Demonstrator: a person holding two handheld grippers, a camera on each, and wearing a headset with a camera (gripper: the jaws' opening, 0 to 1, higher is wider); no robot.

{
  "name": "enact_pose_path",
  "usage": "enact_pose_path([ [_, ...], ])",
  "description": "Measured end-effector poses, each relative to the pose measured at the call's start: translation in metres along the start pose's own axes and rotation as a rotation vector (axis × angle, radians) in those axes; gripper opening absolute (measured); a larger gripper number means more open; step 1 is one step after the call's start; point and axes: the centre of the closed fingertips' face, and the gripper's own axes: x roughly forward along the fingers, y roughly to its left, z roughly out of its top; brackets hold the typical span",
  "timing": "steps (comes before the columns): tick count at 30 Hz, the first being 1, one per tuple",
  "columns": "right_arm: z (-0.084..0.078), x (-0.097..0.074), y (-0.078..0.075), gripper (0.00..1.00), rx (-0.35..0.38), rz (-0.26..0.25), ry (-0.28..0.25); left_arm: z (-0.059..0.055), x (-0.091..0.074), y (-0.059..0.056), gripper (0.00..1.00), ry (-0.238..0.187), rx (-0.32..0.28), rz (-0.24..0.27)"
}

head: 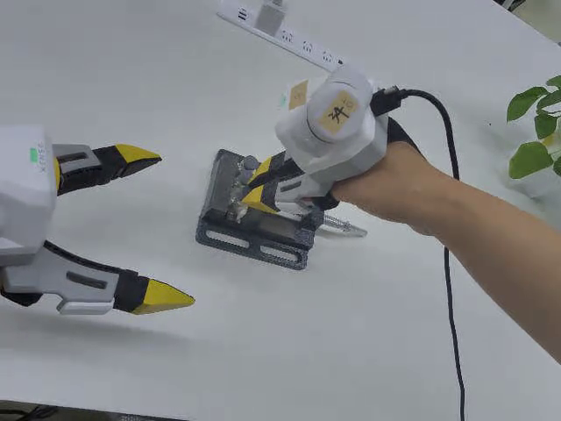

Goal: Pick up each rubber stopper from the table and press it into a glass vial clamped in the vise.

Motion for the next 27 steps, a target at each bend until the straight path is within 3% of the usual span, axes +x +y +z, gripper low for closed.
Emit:
enact_pose_path([
  [17, -0.001, -0.0001, -0.0025, 0.05, -0.099, -0.025, 0.068, 0.0003, 0.0013, 0.002, 0.9, -0.014, -0.012, -0.001],
  [23, -0.0039, 0.0025, -0.0069, 0.05, -0.224, -0.064, 0.14, -0.0015, 0.0004, 0.001, 0.9, -0.014, -0.017, 0.0],
  [27, -0.005, 0.0058, -0.0074, 0.05, -0.257, -0.08, 0.163, -0.002, 0.0001, 0.0012, 0.9, -0.016, -0.02, 0.0],
])
